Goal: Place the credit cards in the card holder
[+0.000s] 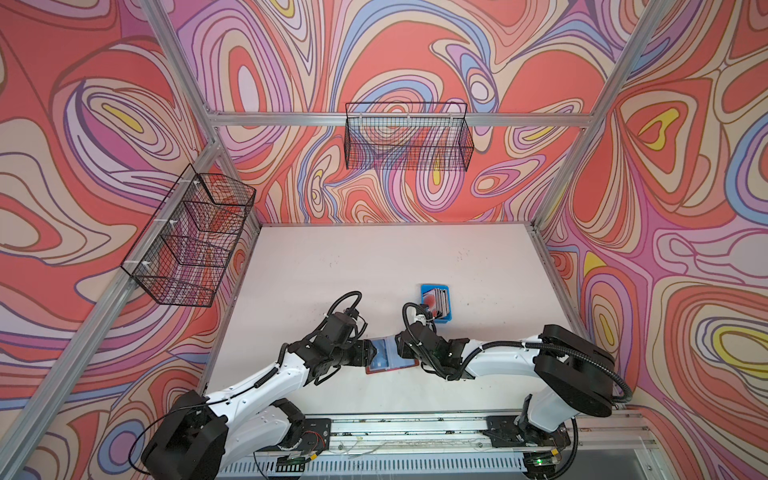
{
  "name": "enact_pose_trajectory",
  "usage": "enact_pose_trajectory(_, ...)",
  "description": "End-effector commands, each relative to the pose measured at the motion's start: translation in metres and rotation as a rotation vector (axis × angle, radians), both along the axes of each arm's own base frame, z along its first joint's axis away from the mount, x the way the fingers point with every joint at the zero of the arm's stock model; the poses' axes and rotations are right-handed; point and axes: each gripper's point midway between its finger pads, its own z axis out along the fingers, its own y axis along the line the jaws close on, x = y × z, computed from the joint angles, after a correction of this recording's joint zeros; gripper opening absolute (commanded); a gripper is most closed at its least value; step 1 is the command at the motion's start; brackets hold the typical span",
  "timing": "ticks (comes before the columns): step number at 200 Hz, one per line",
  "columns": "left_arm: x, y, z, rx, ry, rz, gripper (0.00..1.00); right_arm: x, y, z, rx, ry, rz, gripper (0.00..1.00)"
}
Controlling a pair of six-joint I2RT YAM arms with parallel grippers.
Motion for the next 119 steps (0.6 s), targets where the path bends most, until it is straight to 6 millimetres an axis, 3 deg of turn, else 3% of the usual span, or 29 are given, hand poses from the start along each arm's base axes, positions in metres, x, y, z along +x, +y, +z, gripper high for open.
enact_pose_trajectory(1,0.003,-0.007,0.007,-0.007,-0.004,-0.02,0.65,-0.001,0.002,-0.006,-0.012,0.021,-0.006,0.54)
enact_pose_trajectory(60,0.004,-0.007,0.001,0.002,0.013,-0.011,0.66,0.002,0.005,-0.011,-0.014,0.026,-0.009,0.54)
enact_pose_trajectory(119,0.002,-0.005,-0.017,0.045,0.077,-0.008,0.66,0.003,0.013,-0.015,-0.009,0.043,0.0,0.52)
